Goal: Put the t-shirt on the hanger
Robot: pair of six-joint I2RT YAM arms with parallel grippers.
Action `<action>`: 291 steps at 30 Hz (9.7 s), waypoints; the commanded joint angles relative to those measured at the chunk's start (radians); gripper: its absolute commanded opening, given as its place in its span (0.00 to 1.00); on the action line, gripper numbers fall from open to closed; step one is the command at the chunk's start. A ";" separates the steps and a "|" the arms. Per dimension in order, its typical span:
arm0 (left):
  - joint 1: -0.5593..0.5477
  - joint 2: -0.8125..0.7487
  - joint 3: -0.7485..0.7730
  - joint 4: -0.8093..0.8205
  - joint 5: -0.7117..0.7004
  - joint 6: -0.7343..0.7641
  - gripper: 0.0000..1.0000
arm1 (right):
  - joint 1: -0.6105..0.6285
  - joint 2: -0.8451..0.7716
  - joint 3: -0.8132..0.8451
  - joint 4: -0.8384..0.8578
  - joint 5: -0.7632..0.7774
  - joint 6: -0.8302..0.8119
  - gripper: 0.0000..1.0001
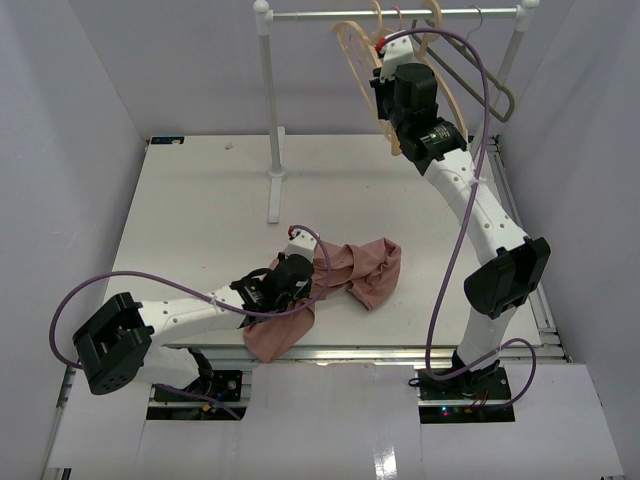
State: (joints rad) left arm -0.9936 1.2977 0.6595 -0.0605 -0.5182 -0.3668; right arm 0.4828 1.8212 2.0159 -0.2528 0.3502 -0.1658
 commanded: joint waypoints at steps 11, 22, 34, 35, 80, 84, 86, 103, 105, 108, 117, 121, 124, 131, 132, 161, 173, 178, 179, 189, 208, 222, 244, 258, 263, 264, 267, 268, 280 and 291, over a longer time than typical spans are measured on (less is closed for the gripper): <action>0.003 0.007 0.037 -0.007 0.020 0.005 0.00 | 0.000 -0.096 -0.034 0.167 -0.020 -0.036 0.08; 0.003 0.006 0.033 -0.007 0.004 0.001 0.00 | 0.006 -0.164 -0.148 0.183 -0.031 -0.034 0.08; 0.005 0.034 0.062 0.000 0.062 -0.062 0.00 | 0.014 -0.487 -0.540 0.107 -0.239 0.031 0.08; 0.007 0.048 0.094 -0.028 0.053 -0.079 0.00 | 0.013 -0.521 -0.579 0.094 -0.260 0.036 0.08; 0.317 0.065 0.449 -0.338 0.296 -0.144 0.00 | 0.014 -1.588 -1.260 -0.501 -0.584 0.354 0.08; 0.317 0.053 0.448 -0.337 0.300 -0.126 0.00 | 0.014 -1.574 -1.266 -0.495 -0.600 0.352 0.08; 0.317 0.047 0.449 -0.340 0.299 -0.117 0.00 | 0.014 -1.569 -1.264 -0.495 -0.602 0.348 0.08; 0.317 0.102 0.497 -0.395 0.271 -0.106 0.00 | 0.013 -1.600 -1.217 -0.493 -0.556 0.357 0.08; 0.317 0.101 0.504 -0.395 0.270 -0.106 0.00 | 0.013 -1.594 -1.213 -0.502 -0.559 0.354 0.08; 0.317 0.099 0.511 -0.395 0.281 -0.103 0.00 | 0.014 -1.586 -1.214 -0.500 -0.576 0.356 0.08; 0.317 0.078 0.512 -0.396 0.296 -0.092 0.00 | 0.014 -1.559 -1.219 -0.511 -0.616 0.341 0.08; 0.317 0.062 0.511 -0.394 0.303 -0.095 0.00 | 0.014 -1.555 -1.225 -0.514 -0.603 0.344 0.08; 0.317 0.047 0.509 -0.391 0.325 -0.091 0.00 | 0.014 -1.550 -1.235 -0.499 -0.613 0.343 0.08; 0.317 0.002 0.501 -0.357 0.442 -0.067 0.00 | 0.014 -1.488 -1.248 -0.437 -0.639 0.346 0.08; 0.317 -0.003 0.502 -0.356 0.457 -0.064 0.00 | 0.014 -1.482 -1.247 -0.432 -0.643 0.344 0.08; 0.317 -0.109 0.715 -0.473 0.741 0.105 0.00 | 0.014 -1.392 -1.377 -0.062 -0.856 0.173 0.08; 0.317 -0.058 0.735 -0.469 1.072 0.099 0.00 | 0.014 -1.372 -1.532 0.391 -0.863 0.255 0.08; 0.314 -0.044 0.735 -0.448 1.178 0.059 0.00 | 0.014 -1.351 -1.595 0.553 -0.861 0.282 0.08; 0.314 -0.044 0.734 -0.442 1.184 0.054 0.00 | 0.014 -1.347 -1.608 0.587 -0.866 0.290 0.08; 0.285 0.006 0.751 -0.444 1.291 0.035 0.07 | 0.017 -1.272 -1.712 0.869 -0.875 0.370 0.08; 0.285 -0.108 0.996 -0.895 0.634 0.483 0.69 | 0.017 -1.563 -1.777 0.701 -0.843 0.394 0.08; 0.279 -0.114 0.791 -0.807 1.095 0.845 0.75 | 0.017 -1.521 -1.767 0.606 -1.032 0.329 0.08; 0.274 0.061 0.810 -0.924 1.479 0.803 0.35 | 0.017 -1.488 -1.781 0.696 -1.128 0.371 0.08; 0.273 0.010 0.771 -0.910 1.250 0.719 0.00 | 0.017 -1.447 -1.643 0.503 -0.830 0.334 0.34; 0.273 -0.006 0.770 -0.852 1.021 0.571 0.00 | 0.017 -1.455 -1.578 0.414 -0.584 0.411 0.64; 0.273 -0.008 0.773 -0.840 0.986 0.546 0.00 | 0.017 -1.458 -1.573 0.410 -0.541 0.432 0.69; 0.273 -0.017 0.781 -0.799 0.926 0.475 0.00 | 0.017 -1.463 -1.561 0.397 -0.464 0.470 0.74; 0.273 -0.024 0.778 -0.785 0.922 0.452 0.00 | 0.017 -1.462 -1.560 0.401 -0.456 0.480 0.73; 0.273 -0.169 0.655 -0.583 0.753 0.179 0.00 | 0.032 -1.279 -1.592 0.506 -0.652 0.598 0.38; 0.273 -0.282 0.568 -0.484 0.763 0.104 0.00 | 0.424 -1.059 -1.555 0.576 -0.364 0.537 0.35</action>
State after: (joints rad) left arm -0.7223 1.0538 1.2349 -0.6194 0.2326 -0.2141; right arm 0.8071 0.7014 0.4169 0.2309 -0.1312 0.3978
